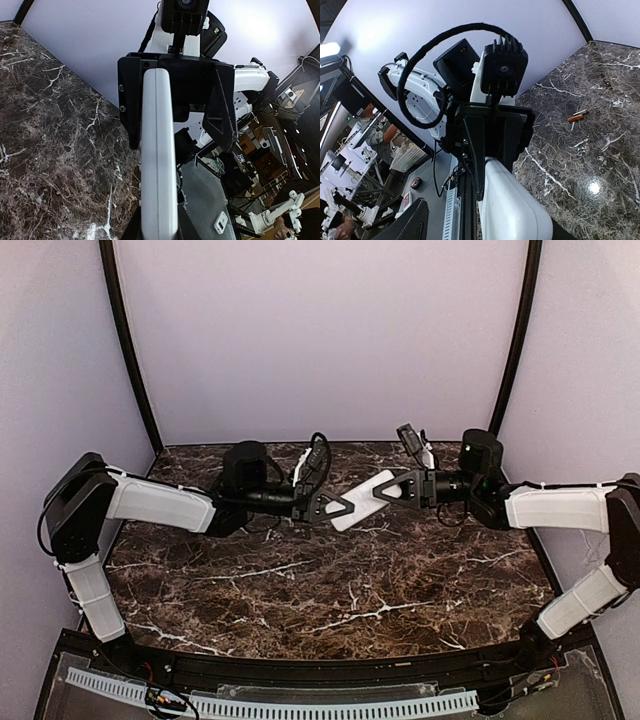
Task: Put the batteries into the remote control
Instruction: Pass from the right arm to the left
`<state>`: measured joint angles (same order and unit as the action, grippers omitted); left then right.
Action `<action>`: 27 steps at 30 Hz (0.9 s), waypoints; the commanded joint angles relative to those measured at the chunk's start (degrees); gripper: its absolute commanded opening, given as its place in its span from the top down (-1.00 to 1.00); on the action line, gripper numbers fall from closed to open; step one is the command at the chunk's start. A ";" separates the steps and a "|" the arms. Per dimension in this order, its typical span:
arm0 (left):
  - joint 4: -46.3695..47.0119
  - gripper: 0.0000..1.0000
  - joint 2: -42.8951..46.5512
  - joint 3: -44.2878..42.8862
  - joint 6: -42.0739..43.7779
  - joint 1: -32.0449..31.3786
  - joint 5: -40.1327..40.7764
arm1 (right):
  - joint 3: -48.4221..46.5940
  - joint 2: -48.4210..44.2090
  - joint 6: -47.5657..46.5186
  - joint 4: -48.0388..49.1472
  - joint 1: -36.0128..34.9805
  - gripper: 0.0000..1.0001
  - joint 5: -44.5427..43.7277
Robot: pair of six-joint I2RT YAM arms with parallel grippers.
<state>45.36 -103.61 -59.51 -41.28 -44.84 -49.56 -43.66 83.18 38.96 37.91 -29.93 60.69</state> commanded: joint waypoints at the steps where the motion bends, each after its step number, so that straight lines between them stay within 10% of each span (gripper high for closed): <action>1: -10.38 0.99 3.47 -3.50 7.16 0.65 -7.14 | -2.48 -2.53 -10.57 -15.83 0.31 -0.23 3.98; 27: -32.45 0.99 3.20 -9.71 22.58 -0.13 -5.90 | -10.29 5.15 -21.22 -35.52 -2.10 0.42 9.89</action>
<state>14.63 -102.17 -67.02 -20.53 -44.60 -56.49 -51.75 86.83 19.75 4.64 -30.65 69.41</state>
